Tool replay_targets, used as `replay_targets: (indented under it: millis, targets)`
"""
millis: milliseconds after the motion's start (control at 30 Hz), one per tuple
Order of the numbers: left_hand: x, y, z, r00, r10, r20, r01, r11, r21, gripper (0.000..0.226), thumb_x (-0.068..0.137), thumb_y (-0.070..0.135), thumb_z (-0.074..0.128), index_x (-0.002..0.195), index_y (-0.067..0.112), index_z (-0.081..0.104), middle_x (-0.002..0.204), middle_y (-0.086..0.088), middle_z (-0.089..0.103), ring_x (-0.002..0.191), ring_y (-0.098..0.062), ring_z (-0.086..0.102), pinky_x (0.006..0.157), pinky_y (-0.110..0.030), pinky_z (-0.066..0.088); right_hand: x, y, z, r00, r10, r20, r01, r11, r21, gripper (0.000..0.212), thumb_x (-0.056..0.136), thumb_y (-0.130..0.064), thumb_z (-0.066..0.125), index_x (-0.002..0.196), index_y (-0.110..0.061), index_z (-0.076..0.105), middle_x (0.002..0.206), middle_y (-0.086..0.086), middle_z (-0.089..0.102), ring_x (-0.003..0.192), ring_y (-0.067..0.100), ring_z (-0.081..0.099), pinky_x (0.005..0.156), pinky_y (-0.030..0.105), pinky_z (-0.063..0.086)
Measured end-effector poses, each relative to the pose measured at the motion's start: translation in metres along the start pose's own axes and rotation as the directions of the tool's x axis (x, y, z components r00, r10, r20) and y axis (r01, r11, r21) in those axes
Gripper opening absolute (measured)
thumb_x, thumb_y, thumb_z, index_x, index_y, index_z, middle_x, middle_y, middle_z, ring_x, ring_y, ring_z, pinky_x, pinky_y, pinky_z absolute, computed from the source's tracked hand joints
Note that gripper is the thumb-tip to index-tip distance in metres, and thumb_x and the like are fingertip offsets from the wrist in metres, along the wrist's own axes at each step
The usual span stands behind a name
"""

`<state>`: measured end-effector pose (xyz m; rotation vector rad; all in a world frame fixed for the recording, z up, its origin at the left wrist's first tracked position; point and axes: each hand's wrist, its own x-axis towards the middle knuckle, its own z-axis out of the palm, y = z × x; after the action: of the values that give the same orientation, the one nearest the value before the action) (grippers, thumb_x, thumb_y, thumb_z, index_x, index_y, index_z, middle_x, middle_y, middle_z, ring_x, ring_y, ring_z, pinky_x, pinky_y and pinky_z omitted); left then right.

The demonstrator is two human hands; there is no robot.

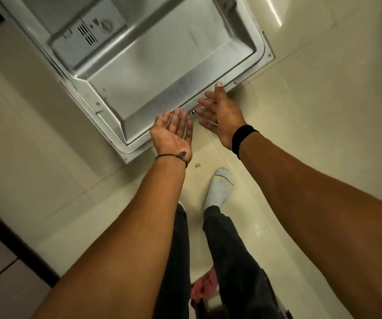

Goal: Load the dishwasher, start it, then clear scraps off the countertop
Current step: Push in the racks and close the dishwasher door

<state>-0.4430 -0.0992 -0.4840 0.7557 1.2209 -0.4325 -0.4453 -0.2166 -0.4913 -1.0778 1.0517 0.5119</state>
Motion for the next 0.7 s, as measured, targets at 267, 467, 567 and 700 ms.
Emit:
replay_targets:
  millis: [267,467,567,700]
  targets:
    - [0.076,-0.06,-0.028,0.994,-0.027,-0.101,0.022,0.998,-0.057,0.051,0.107,0.046,0.029,0.134,0.012,0.056,0.127,-0.01,0.069,0.116,-0.024,0.068,0.101,-0.039,0.052,0.078,0.067,-0.02,0.998,0.057,-0.014,-0.057,0.998,-0.019,0.06,0.105,-0.056,0.026,0.144,-0.017,0.048,0.14,0.002,0.059,0.116,0.016,0.062,0.096,0.035,0.053]
    - [0.13,-0.079,-0.041,0.985,-0.046,-0.167,0.004,0.969,-0.248,0.076,0.101,0.066,0.014,0.135,0.009,0.051,0.136,-0.013,0.062,0.123,-0.029,0.063,0.107,-0.043,0.047,0.128,0.09,-0.027,0.997,0.07,-0.037,-0.069,0.997,0.023,0.071,0.101,-0.064,0.024,0.154,-0.017,0.033,0.148,0.009,0.051,0.118,0.021,0.063,0.086,0.033,0.058]
    - [0.149,-0.077,-0.042,0.986,-0.04,-0.164,-0.016,0.944,-0.33,0.086,0.098,0.072,0.011,0.144,0.009,0.046,0.143,-0.014,0.057,0.129,-0.029,0.058,0.109,-0.045,0.046,0.145,0.091,-0.026,0.998,0.051,-0.027,-0.051,0.998,0.034,0.081,0.095,-0.074,0.019,0.157,-0.022,0.027,0.149,0.009,0.05,0.122,0.023,0.059,0.08,0.033,0.057]
    - [0.155,-0.073,-0.04,0.986,-0.034,-0.162,-0.03,0.924,-0.381,0.089,0.096,0.076,0.015,0.147,0.008,0.043,0.145,-0.016,0.055,0.129,-0.03,0.058,0.108,-0.047,0.047,0.151,0.089,-0.022,0.998,0.036,-0.047,-0.033,0.997,0.067,0.08,0.095,-0.075,0.021,0.157,-0.025,0.023,0.153,0.009,0.044,0.121,0.024,0.059,0.087,0.039,0.057]
